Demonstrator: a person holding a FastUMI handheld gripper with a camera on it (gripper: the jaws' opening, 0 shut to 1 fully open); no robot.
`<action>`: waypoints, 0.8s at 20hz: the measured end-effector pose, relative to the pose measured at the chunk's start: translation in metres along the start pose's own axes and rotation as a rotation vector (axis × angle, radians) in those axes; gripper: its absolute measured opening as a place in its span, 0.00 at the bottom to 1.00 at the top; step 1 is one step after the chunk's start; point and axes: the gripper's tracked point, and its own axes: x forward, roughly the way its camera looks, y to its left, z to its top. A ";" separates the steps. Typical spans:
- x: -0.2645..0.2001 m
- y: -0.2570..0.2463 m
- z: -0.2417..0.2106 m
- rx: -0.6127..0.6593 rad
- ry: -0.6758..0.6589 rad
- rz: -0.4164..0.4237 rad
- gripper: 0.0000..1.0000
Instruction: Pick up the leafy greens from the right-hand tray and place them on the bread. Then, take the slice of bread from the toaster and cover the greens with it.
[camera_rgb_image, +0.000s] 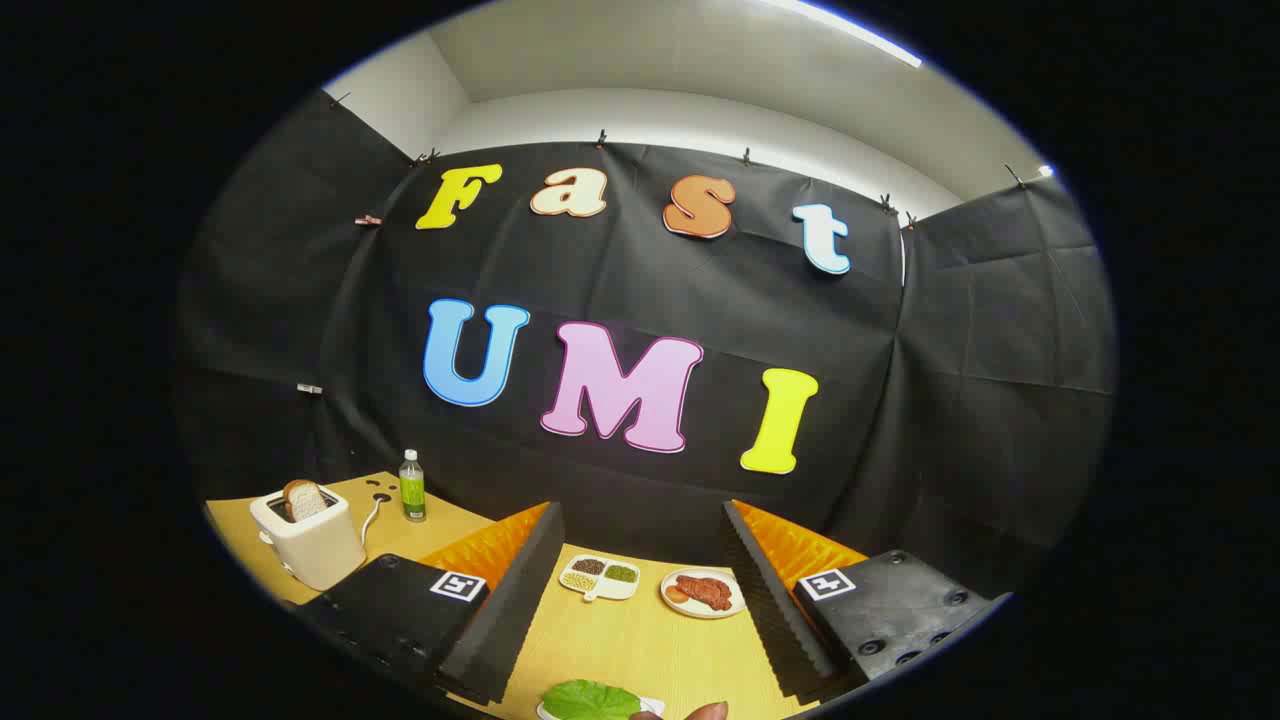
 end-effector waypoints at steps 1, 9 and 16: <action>-0.001 0.000 0.000 -0.001 0.001 -0.002 0.97; -0.002 -0.003 -0.001 0.028 0.006 -0.003 0.97; -0.002 -0.001 -0.001 0.021 0.011 -0.003 0.97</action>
